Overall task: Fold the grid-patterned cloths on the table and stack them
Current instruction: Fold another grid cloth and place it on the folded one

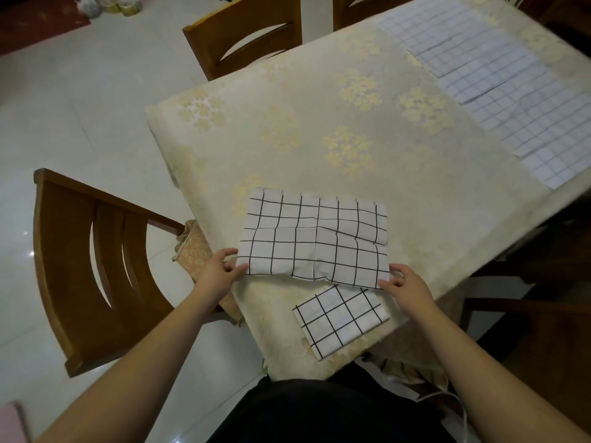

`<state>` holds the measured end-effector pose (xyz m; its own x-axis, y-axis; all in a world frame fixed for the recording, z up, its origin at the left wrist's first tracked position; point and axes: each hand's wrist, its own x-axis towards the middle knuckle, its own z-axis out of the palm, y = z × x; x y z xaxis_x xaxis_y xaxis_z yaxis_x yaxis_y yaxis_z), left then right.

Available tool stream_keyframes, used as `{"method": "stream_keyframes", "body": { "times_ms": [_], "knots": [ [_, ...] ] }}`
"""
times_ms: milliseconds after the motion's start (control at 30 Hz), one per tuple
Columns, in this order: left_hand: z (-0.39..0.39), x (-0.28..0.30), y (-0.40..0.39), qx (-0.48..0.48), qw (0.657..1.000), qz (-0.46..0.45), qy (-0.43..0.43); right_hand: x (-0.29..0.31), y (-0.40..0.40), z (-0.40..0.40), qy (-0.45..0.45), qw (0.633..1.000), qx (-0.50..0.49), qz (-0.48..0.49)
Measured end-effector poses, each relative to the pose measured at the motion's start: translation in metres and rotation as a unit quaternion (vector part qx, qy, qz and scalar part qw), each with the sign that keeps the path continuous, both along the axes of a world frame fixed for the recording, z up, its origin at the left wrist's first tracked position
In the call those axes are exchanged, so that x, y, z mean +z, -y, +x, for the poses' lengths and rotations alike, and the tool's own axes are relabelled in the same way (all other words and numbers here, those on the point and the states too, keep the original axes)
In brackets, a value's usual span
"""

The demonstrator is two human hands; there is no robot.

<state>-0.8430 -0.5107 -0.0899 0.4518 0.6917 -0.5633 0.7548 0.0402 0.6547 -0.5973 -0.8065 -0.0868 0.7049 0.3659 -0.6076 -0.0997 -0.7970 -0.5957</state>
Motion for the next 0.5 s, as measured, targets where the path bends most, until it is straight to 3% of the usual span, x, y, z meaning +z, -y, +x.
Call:
{"method": "stream_keyframes", "body": {
  "times_ms": [367,500],
  "knots": [
    [-0.002,-0.003,-0.005,0.074,0.996,-0.028,0.034,-0.007,0.01,-0.012,0.067,0.995,-0.081,0.002],
    [-0.001,-0.006,0.0,0.094,0.994,-0.028,0.038,-0.011,0.002,-0.015,0.168,0.985,-0.028,-0.004]
  ]
}}
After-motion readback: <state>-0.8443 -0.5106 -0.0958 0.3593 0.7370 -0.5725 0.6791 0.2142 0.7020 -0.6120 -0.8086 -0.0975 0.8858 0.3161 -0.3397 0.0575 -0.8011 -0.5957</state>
